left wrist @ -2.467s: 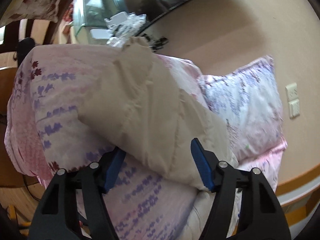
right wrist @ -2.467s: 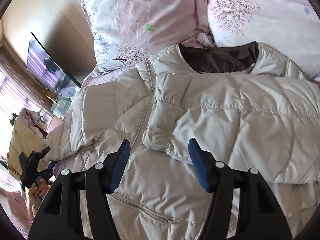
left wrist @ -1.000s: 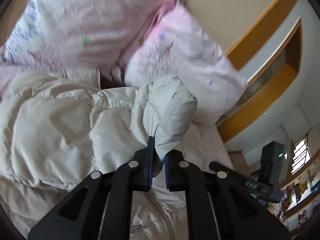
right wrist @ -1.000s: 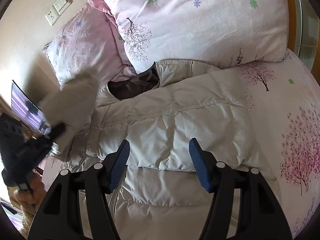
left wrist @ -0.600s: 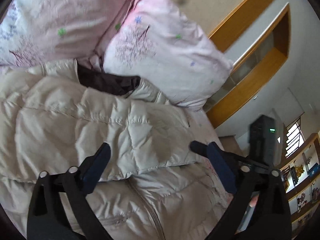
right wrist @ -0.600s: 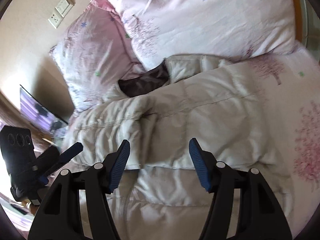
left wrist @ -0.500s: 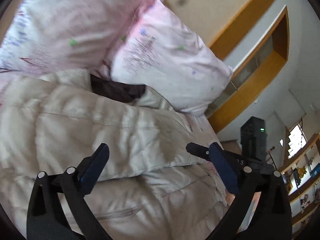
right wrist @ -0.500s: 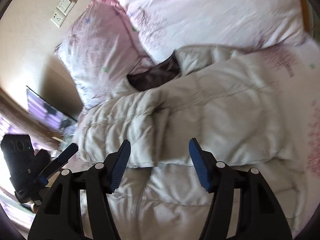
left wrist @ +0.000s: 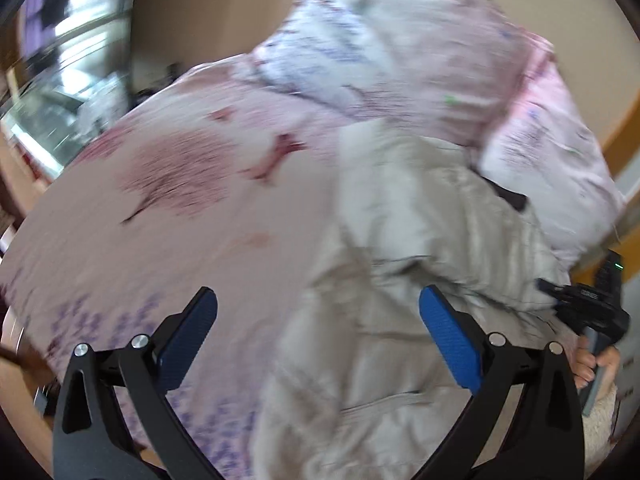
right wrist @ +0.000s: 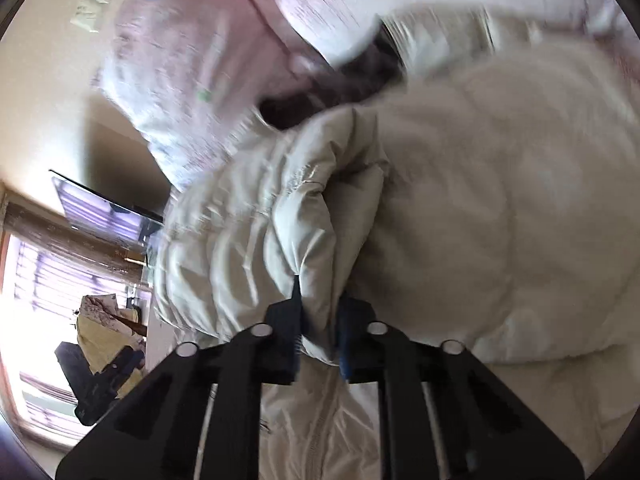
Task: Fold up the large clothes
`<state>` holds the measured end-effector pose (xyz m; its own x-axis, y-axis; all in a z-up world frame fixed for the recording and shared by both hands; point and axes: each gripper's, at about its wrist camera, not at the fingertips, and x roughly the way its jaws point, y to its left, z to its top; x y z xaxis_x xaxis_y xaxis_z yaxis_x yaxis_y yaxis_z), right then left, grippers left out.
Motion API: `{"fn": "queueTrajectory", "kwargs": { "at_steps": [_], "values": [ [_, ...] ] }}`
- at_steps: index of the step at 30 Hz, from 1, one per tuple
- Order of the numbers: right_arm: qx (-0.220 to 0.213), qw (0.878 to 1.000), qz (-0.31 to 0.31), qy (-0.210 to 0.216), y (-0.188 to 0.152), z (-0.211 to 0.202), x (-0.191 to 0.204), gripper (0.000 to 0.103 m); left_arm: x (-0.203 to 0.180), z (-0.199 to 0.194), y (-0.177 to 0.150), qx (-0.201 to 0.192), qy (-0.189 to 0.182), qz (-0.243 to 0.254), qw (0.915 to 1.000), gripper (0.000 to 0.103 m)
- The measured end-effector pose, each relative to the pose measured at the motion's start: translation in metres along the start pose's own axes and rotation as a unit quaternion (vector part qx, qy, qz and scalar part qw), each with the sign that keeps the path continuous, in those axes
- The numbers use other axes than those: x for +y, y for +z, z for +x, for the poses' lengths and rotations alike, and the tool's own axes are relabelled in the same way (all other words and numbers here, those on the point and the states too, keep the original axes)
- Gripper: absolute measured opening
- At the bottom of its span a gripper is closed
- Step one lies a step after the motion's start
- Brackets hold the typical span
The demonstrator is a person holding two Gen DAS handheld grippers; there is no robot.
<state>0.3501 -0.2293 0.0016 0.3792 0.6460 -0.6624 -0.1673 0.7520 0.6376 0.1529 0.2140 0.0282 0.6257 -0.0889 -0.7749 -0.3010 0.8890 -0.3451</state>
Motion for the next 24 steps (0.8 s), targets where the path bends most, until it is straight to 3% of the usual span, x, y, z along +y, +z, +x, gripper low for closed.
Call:
{"fn": "queueTrajectory", "kwargs": {
  "at_steps": [5,9,12,14,16,18,22,24],
  "values": [
    [-0.093,0.995,-0.027,-0.023,0.005,-0.047,0.008,0.011,0.026,-0.003,-0.001,-0.013,-0.001,-0.025,0.9996,0.101],
    [-0.063,0.996,0.009,-0.070,-0.005,-0.036,-0.019,0.011,0.031,0.004,-0.006,-0.017,-0.038,-0.016,0.9990,0.101],
    [-0.035,0.995,0.040,-0.089,-0.015,-0.019,-0.042,0.011,0.030,0.006,-0.012,-0.045,-0.073,-0.003,0.9963,0.101],
    [-0.029,0.994,0.045,-0.092,-0.018,-0.017,-0.047,0.016,0.026,0.006,-0.014,-0.047,-0.080,0.016,0.9956,0.101],
    [-0.030,0.993,0.047,-0.104,-0.019,-0.023,-0.045,0.032,0.020,0.008,-0.017,-0.034,-0.074,0.039,0.9959,0.101],
    [-0.053,0.990,0.037,-0.124,-0.018,-0.036,-0.039,0.034,0.017,0.012,-0.018,-0.018,-0.075,0.051,0.9957,0.101],
    [-0.140,0.979,-0.032,-0.144,-0.025,-0.070,-0.010,0.034,0.016,0.015,-0.023,-0.021,-0.080,0.059,0.9948,0.101],
    [-0.133,0.980,-0.068,-0.130,-0.028,-0.070,0.003,0.030,0.015,0.014,-0.025,-0.031,-0.078,0.064,0.9944,0.101]
  ]
}}
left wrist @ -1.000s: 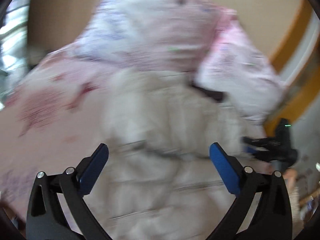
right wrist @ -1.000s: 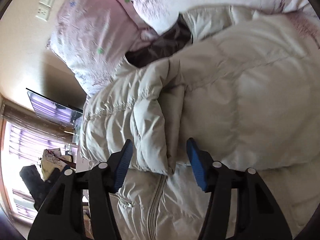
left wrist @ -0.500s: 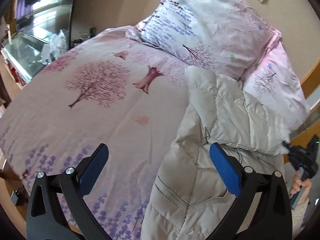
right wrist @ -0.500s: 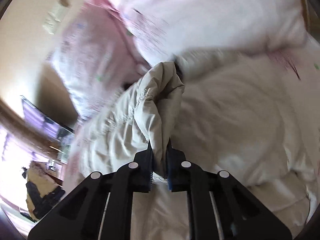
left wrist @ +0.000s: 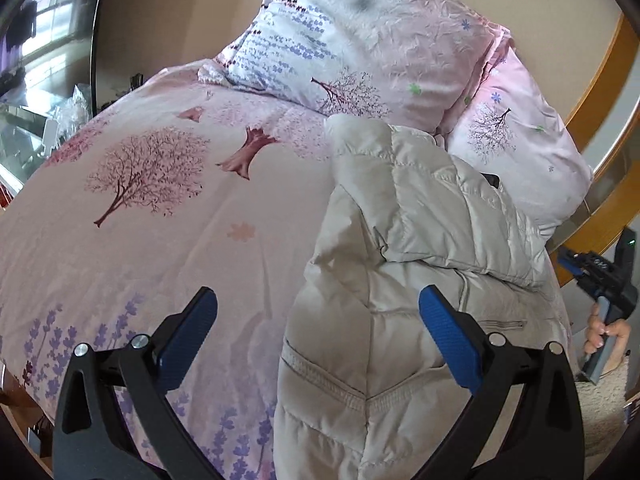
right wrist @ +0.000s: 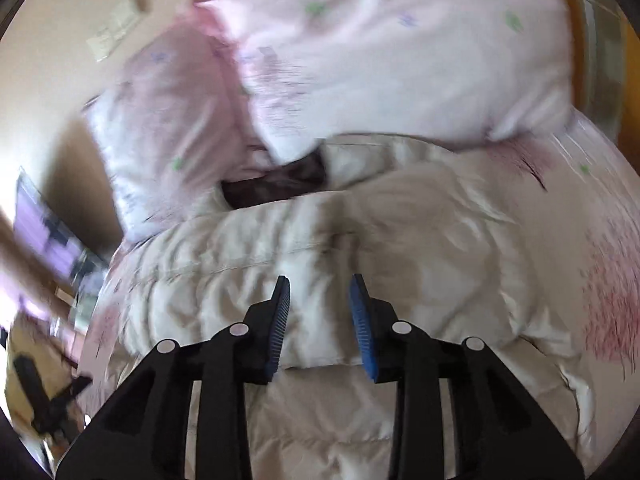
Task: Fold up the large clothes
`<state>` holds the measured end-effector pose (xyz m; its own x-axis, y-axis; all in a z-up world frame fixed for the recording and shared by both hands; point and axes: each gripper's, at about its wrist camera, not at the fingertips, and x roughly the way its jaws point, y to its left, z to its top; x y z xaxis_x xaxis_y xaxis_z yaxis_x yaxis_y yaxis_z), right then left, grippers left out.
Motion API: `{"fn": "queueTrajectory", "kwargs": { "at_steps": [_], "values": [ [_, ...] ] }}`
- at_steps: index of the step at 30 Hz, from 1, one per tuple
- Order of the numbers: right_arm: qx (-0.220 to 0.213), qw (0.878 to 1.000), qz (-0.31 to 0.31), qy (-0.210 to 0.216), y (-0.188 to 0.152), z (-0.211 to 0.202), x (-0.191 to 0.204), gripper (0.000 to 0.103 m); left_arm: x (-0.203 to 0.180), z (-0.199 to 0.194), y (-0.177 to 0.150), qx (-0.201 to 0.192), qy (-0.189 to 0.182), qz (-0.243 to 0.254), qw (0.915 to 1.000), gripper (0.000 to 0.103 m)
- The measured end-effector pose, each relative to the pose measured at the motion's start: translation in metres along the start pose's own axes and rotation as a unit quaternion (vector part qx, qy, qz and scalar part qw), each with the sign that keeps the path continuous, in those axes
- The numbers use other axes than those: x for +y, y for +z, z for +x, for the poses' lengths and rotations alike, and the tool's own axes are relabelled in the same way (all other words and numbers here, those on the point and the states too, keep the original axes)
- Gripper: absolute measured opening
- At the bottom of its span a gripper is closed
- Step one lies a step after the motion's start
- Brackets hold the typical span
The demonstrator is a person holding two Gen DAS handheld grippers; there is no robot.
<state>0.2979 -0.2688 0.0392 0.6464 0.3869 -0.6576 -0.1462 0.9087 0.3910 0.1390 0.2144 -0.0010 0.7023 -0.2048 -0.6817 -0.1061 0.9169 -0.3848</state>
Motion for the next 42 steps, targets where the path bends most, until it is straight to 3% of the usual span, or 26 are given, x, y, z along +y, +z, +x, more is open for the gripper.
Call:
{"fn": "queueTrajectory", "kwargs": {
  "at_steps": [3,5,9,12,15,17,18,19,21,25,29,31,33,35,39,42],
  "values": [
    [0.027,0.999,-0.032,0.008,-0.001,0.019,0.026,0.027,-0.001,0.002,-0.001,0.005,0.000,0.002,1.0000,0.101],
    [0.053,0.998,-0.038,-0.009,0.001,0.035,0.029,0.027,0.002,0.006,-0.002,0.022,0.000,-0.005,0.9997,0.101],
    [0.139,0.990,-0.008,-0.033,-0.012,0.078,0.003,0.020,0.008,0.014,-0.007,0.053,-0.006,-0.011,0.9985,0.101],
    [0.165,0.986,0.022,-0.012,-0.008,0.092,-0.014,0.019,0.009,0.011,-0.011,0.045,-0.006,-0.004,0.9990,0.101],
    [0.159,0.987,0.033,0.001,-0.004,0.078,-0.018,0.023,0.006,-0.001,-0.015,0.014,-0.005,0.015,0.9998,0.101],
    [0.126,0.992,0.026,0.008,-0.002,0.050,-0.018,0.042,0.003,-0.009,-0.017,0.000,-0.010,0.033,0.9994,0.101],
    [0.104,0.994,0.024,0.009,-0.004,0.036,-0.017,0.064,0.003,-0.011,-0.017,0.001,-0.008,0.039,0.9992,0.101],
    [0.071,0.997,0.020,0.009,-0.004,0.016,-0.019,0.077,0.003,-0.011,-0.018,0.011,-0.007,0.042,0.9990,0.101],
    [0.031,0.999,0.016,0.008,-0.004,-0.017,-0.027,0.081,0.006,-0.009,-0.019,0.034,-0.010,0.032,0.9989,0.101],
    [0.004,0.999,0.042,-0.025,-0.008,-0.059,-0.063,0.101,0.016,-0.008,-0.028,0.057,-0.033,0.006,0.9978,0.101],
    [0.005,0.993,0.058,-0.101,-0.026,-0.090,-0.098,0.102,0.023,-0.014,-0.038,0.061,-0.064,-0.013,0.9960,0.101],
    [0.021,0.991,0.064,-0.118,-0.043,-0.103,-0.116,0.102,0.027,-0.018,-0.044,0.070,-0.079,-0.021,0.9942,0.101],
    [0.002,0.990,0.066,-0.121,-0.058,-0.116,-0.125,0.102,0.028,-0.021,-0.051,0.073,-0.089,-0.024,0.9931,0.101],
    [-0.021,0.993,0.072,-0.088,-0.078,-0.132,-0.137,0.102,0.027,-0.024,-0.059,0.077,-0.101,-0.023,0.9916,0.101],
    [0.040,0.989,0.144,-0.021,-0.110,-0.128,-0.170,0.102,0.028,-0.024,-0.072,0.094,-0.128,-0.036,0.9867,0.101],
    [0.065,0.981,0.184,-0.008,-0.128,-0.123,-0.186,0.087,0.027,-0.025,-0.079,0.105,-0.168,-0.053,0.9789,0.101]
  ]
}}
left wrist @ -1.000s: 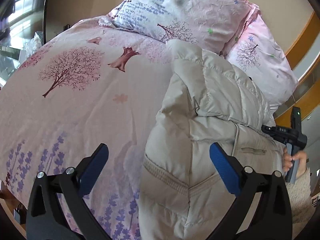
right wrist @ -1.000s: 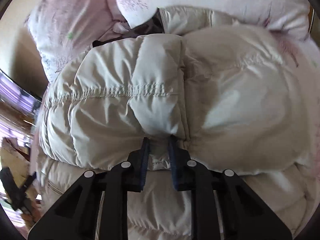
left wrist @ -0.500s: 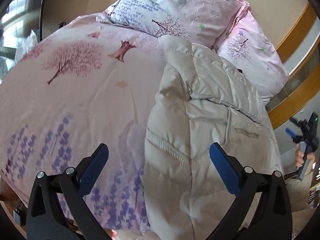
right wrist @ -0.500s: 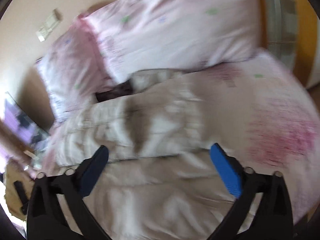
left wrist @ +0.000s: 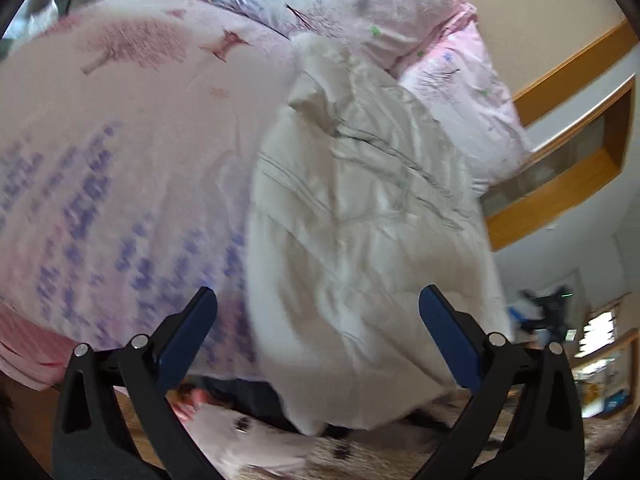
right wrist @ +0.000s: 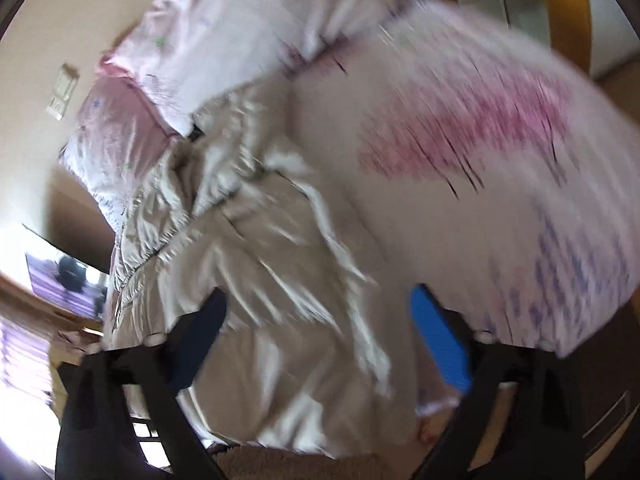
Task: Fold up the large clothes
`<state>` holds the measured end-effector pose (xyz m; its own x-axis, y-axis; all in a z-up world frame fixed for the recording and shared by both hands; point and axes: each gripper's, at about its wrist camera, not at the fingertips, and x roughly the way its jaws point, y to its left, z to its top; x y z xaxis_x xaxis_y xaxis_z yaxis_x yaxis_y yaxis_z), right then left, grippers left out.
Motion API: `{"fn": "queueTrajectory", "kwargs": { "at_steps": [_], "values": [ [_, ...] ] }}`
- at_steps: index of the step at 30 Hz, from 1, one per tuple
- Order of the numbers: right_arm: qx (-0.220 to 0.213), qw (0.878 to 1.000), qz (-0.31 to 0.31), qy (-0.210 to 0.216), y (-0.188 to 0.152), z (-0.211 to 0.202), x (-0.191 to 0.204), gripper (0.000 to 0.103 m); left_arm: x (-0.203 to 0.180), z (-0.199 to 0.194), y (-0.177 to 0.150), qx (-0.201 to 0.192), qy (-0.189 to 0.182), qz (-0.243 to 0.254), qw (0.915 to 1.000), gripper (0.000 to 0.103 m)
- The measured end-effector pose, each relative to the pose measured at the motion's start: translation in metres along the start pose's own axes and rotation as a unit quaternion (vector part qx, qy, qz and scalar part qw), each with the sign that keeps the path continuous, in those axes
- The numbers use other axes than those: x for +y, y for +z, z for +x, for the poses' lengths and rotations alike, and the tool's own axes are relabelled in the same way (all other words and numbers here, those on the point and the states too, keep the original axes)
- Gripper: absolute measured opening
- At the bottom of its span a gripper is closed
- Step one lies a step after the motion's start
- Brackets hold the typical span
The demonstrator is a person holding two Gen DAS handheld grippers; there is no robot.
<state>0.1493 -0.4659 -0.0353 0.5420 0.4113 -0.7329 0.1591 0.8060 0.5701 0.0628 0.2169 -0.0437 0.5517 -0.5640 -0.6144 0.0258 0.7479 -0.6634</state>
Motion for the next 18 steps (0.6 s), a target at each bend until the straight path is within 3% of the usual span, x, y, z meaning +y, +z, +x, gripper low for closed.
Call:
{"fn": "queueTrajectory", "kwargs": {
  "at_steps": [5,7,12,18],
  "values": [
    [0.035,0.995,0.074,0.051,-0.016,0.009,-0.040,0.066,-0.007,0.004,-0.010,0.009,-0.008,0.001,0.9999,0.099],
    [0.047,0.993,0.084,0.072,-0.020,0.013,-0.046,0.057,-0.009,0.006,-0.014,0.016,-0.018,-0.005,0.9997,0.093],
    [0.057,0.991,0.070,0.099,-0.028,0.013,-0.047,0.057,-0.008,0.007,-0.020,0.013,-0.019,-0.017,0.9996,0.077],
    [0.063,0.991,0.055,0.108,-0.031,0.013,-0.042,0.057,-0.004,0.006,-0.024,0.010,-0.030,-0.030,0.9991,0.073]
  ]
}}
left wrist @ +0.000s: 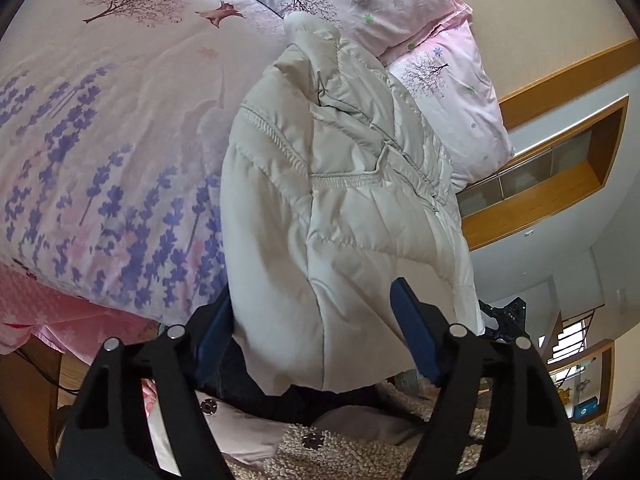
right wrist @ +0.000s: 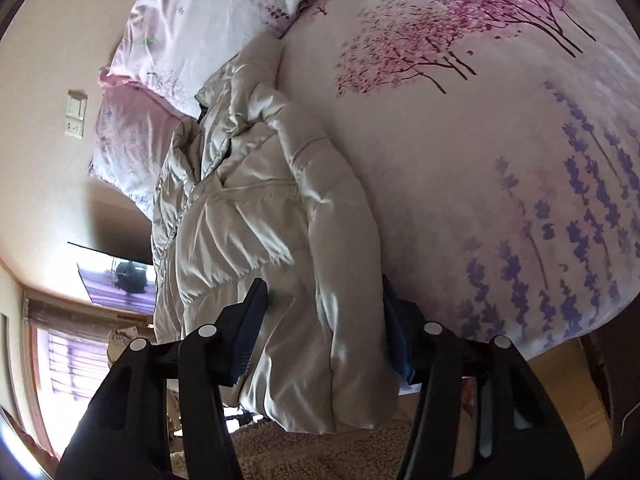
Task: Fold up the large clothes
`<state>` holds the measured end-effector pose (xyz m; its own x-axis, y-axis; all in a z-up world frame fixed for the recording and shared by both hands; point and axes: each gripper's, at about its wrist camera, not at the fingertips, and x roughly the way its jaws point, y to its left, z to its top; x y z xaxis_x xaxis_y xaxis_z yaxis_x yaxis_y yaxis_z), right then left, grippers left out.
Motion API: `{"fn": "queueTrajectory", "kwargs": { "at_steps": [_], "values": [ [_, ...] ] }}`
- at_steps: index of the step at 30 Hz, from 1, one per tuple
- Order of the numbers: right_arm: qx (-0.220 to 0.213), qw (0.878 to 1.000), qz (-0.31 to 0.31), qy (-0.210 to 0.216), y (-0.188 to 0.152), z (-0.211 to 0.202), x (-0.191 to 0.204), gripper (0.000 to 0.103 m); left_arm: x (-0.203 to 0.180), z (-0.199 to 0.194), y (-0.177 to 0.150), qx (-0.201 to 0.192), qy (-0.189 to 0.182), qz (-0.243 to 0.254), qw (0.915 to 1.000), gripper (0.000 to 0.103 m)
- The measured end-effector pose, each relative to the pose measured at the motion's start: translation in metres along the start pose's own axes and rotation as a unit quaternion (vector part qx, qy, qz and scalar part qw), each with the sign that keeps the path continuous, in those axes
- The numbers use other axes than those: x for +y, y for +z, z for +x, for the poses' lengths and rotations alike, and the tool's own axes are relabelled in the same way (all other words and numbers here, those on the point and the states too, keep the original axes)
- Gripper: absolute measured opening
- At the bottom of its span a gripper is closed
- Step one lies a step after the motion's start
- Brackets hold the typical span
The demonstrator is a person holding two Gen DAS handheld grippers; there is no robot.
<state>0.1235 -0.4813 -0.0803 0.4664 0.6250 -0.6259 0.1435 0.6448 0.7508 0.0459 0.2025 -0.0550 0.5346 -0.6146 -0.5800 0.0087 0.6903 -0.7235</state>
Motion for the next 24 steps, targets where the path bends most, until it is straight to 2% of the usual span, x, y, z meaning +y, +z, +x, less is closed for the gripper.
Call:
{"fn": "queueTrajectory", "kwargs": {
  "at_steps": [3,7,8,9,11,13,15,18,24],
  "values": [
    [0.014,1.000,-0.010,0.019,-0.004,0.003,0.002,0.057,-0.001,0.000,-0.002,0.002,-0.002,0.003,1.0000,0.073],
    [0.022,0.999,-0.021,0.038,-0.009,0.006,0.005,0.056,-0.003,0.006,-0.008,0.017,-0.028,0.000,0.9995,0.072],
    [0.023,0.999,-0.023,0.039,-0.009,0.007,0.005,0.056,-0.003,0.006,-0.008,0.017,-0.028,-0.001,0.9995,0.068],
    [0.024,0.999,-0.024,0.038,-0.010,0.008,0.005,0.053,-0.002,0.007,-0.009,0.016,-0.027,-0.006,0.9995,0.059],
    [0.030,0.999,-0.026,0.035,-0.012,0.011,0.005,0.044,0.002,0.009,-0.010,0.012,-0.028,-0.019,0.9993,0.048],
    [0.029,0.998,-0.027,0.037,-0.014,0.011,0.008,0.029,0.003,0.008,-0.011,0.008,-0.025,-0.026,0.9993,0.036],
    [0.019,0.998,-0.034,0.040,-0.014,0.007,0.013,0.022,0.002,0.004,-0.010,-0.003,-0.028,-0.029,0.9992,0.024],
    [-0.008,0.997,-0.050,0.049,-0.013,-0.003,0.027,0.018,-0.003,-0.003,-0.006,-0.019,-0.034,-0.020,0.9990,0.018],
    [-0.063,0.993,-0.081,0.058,-0.009,-0.018,0.056,0.015,-0.020,-0.011,0.007,-0.043,-0.036,0.007,0.9984,0.014]
  ]
}}
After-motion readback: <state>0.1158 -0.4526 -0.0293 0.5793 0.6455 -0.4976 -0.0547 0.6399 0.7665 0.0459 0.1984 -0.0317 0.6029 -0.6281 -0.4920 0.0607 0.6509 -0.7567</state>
